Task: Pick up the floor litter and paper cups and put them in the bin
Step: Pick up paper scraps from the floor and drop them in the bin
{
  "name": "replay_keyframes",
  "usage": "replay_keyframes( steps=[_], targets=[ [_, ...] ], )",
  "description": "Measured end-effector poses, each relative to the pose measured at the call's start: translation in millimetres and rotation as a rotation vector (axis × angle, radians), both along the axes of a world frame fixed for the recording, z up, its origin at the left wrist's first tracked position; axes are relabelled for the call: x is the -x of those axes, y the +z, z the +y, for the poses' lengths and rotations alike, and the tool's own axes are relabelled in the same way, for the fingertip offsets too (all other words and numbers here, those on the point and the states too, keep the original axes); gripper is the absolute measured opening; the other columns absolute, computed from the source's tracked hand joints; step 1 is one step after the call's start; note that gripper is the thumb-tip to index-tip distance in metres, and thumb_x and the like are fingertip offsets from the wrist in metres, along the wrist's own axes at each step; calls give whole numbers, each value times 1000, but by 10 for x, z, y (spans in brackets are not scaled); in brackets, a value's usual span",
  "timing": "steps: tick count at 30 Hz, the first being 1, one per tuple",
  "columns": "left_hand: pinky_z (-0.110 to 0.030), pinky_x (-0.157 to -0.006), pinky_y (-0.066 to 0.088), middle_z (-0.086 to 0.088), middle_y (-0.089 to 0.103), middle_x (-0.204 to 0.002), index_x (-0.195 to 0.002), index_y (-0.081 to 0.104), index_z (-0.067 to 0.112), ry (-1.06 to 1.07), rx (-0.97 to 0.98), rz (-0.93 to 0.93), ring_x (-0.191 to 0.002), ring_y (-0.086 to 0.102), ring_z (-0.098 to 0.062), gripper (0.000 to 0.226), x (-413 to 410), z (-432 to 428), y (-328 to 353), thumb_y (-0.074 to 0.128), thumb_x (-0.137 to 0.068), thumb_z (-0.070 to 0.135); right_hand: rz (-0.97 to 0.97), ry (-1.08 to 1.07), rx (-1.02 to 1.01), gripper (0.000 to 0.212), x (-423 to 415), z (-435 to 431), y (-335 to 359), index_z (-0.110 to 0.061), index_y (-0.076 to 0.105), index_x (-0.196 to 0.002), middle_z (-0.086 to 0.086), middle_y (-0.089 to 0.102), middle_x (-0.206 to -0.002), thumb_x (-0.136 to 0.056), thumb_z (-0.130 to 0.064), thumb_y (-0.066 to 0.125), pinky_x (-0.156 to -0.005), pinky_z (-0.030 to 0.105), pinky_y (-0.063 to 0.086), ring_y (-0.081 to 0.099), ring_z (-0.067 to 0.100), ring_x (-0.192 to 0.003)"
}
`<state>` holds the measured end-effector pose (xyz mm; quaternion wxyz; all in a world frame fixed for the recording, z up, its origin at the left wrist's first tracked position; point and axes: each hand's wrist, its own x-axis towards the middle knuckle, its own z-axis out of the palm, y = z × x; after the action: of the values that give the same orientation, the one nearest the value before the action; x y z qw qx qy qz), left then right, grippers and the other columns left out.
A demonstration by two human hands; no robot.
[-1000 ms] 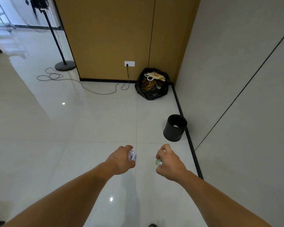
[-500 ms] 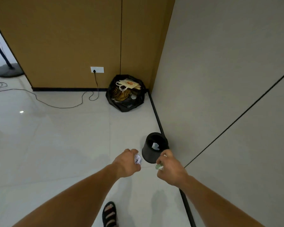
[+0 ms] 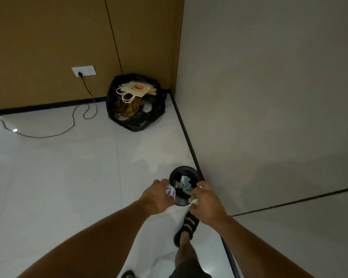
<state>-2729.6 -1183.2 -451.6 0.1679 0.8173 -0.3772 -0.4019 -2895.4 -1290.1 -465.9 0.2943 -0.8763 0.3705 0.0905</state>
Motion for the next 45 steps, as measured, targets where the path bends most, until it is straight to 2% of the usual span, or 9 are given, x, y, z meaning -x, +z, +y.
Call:
replay_keyframes(
  steps=[8,12,16,18,21,24,32,39,45],
  targets=[
    [-27,-83,51,-2,54,-117,-120,53,23,191,-123,119,-98,59,-18,47,-274,-1365,-1014,66,-77,35,59,18,-130,38,-370,-1365,-1062,-12,59,-119,1,34,-142,-85,-23,72,-78,1,29,50,14,-118],
    [-26,-81,48,-1,52,-122,-132,46,23,261,-193,145,-102,58,-19,60,-386,-1812,-1886,69,-78,37,79,41,-141,36,-639,-1729,-1870,-15,56,-118,2,36,-140,-87,-25,70,-84,11,37,49,16,-121],
    [-18,-73,39,-2,51,-125,-133,43,23,265,-190,169,-99,50,-11,62,-418,-2072,-2782,70,-80,40,115,26,-185,28,-811,-1884,-2721,-16,57,-113,2,39,-138,-88,-22,67,-82,10,37,51,16,-117],
    [-21,-83,37,-5,48,-132,-140,36,22,320,-178,194,-113,51,-18,72,-473,-2138,-3157,70,-80,42,118,16,-213,29,-844,-1908,-3098,-15,58,-113,3,40,-139,-86,-18,69,-83,8,38,53,18,-118],
    [-28,-93,37,-6,38,-146,-147,26,23,364,-194,205,-127,44,-24,81,-546,-2114,-3540,67,-82,47,150,41,-213,46,-822,-1945,-3525,-18,52,-131,3,25,-154,-87,-22,67,-99,22,40,35,22,-137],
    [-21,-79,39,-5,40,-143,-145,30,26,392,-245,200,-114,48,-19,71,-590,-1929,-3695,63,-84,44,205,12,-229,53,-760,-1949,-3694,-19,45,-138,0,16,-157,-89,-25,65,-103,33,40,24,23,-142],
    [-49,-102,43,-3,33,-150,-145,31,32,351,-330,162,-129,43,-28,70,-954,-1651,-3036,59,-83,49,283,136,-222,72,-990,-1881,-3043,-30,26,-150,-2,8,-161,-89,-43,62,-108,37,38,15,24,-147],
    [-40,-104,37,0,32,-150,-145,31,27,257,-211,14,-135,32,-23,66,-1607,-1550,-1887,55,-88,49,245,319,-88,72,-1949,-1873,-1801,-32,26,-150,-1,14,-160,-88,-50,58,-113,43,34,15,24,-146],
    [-46,-107,35,-5,31,-151,-146,30,23,94,-293,-198,-139,26,-25,66,-1744,-812,-870,47,-89,53,228,463,-49,75,-2565,-1504,-825,-36,21,-151,-5,11,-161,-88,-59,54,-116,42,28,10,20,-147]
  ],
)
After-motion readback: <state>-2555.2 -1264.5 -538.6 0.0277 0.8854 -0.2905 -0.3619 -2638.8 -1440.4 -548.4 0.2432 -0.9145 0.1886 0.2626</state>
